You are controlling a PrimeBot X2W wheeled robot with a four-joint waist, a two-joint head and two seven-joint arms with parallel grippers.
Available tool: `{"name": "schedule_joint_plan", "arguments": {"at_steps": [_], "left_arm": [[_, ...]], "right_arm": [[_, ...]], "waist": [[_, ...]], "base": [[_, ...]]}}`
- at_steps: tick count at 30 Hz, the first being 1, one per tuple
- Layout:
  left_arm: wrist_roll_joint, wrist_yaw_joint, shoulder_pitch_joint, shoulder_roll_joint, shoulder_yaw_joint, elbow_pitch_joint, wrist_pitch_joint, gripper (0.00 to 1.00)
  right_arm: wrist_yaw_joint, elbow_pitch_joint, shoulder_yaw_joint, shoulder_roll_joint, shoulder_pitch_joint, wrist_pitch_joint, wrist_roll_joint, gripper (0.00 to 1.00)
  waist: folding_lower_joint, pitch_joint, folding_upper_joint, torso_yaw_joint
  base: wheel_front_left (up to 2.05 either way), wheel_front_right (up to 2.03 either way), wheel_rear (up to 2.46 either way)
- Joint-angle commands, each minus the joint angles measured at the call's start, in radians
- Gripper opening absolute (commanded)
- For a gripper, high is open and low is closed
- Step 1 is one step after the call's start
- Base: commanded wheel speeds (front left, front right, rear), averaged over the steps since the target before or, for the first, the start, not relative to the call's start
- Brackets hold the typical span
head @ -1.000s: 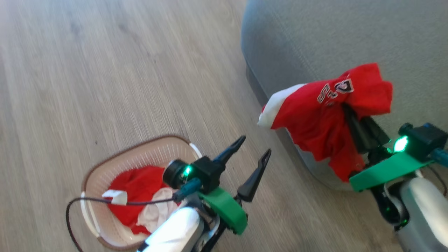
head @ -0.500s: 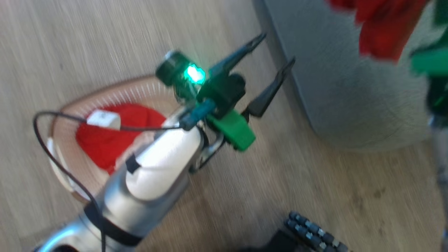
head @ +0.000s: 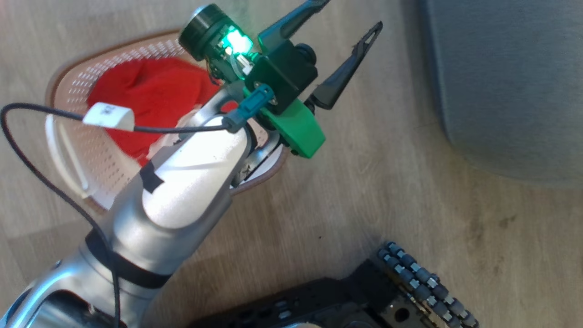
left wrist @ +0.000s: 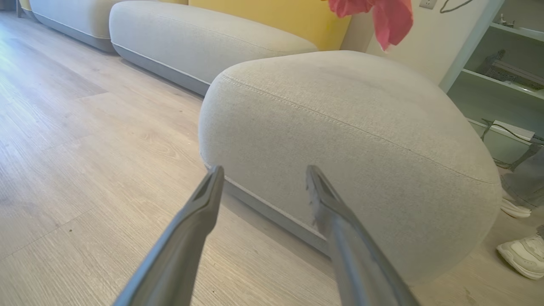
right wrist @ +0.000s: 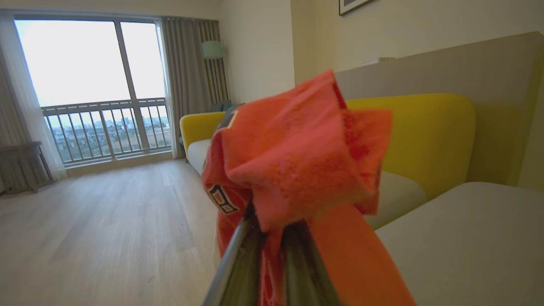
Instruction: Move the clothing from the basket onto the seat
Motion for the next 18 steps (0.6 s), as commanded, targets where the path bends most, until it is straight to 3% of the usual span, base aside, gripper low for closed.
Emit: {"name": "schedule_joint_plan", "arguments": {"at_steps": [1, 4, 7, 8, 10, 11, 12, 18], "left_arm": [[-0.001, 0.006, -0.021, 0.006, 0.030, -0.030, -0.007, 1.00], [-0.003, 0.010, -0.030, 0.010, 0.038, -0.027, -0.010, 1.00], [-0.004, 0.015, -0.040, 0.013, 0.045, -0.015, -0.017, 1.00], [-0.005, 0.017, -0.043, 0.011, 0.045, -0.011, -0.018, 1.00], [-0.003, 0.020, -0.050, 0.010, 0.043, -0.003, -0.018, 1.00], [-0.002, 0.022, -0.052, 0.012, 0.044, 0.000, -0.018, 1.00], [-0.002, 0.024, -0.053, 0.015, 0.045, 0.002, -0.019, 1.00], [-0.018, 0.041, -0.009, 0.040, 0.060, 0.031, -0.039, 1.00]], "right_arm": [[0.000, 0.021, -0.026, -0.039, -0.011, -0.002, -0.039, 0.00], [0.000, 0.095, -0.056, -0.043, -0.041, -0.006, -0.102, 0.00], [0.000, 0.188, -0.078, 0.000, -0.049, -0.009, -0.184, 0.00], [0.000, 0.204, -0.091, 0.014, -0.049, -0.010, -0.205, 0.08], [0.000, 0.212, -0.117, 0.047, -0.050, -0.010, -0.241, 0.35], [0.000, 0.212, -0.125, 0.068, -0.051, -0.010, -0.253, 0.73], [0.000, 0.213, -0.128, 0.088, -0.051, -0.010, -0.266, 1.00], [0.000, 0.189, -0.059, 0.172, -0.003, -0.010, -0.306, 1.00]], "waist": [[0.0000, 0.047, 0.0000, 0.044], [0.0000, 0.073, 0.0000, 0.061], [0.0000, 0.103, 0.0000, 0.083], [0.0000, 0.112, 0.0000, 0.090], [0.0000, 0.129, 0.0000, 0.095], [0.0000, 0.135, 0.0000, 0.093], [0.0000, 0.137, 0.0000, 0.089], [0.0000, 0.068, 0.0000, 0.052]], "base": [[0.00, 0.00, 0.00], [0.00, 0.00, 0.00], [0.00, 0.00, 0.00], [0.00, 0.00, 0.00], [0.00, 0.00, 0.00], [0.00, 0.00, 0.00], [0.00, 0.00, 0.00], [0.00, 0.00, 0.00]]}}
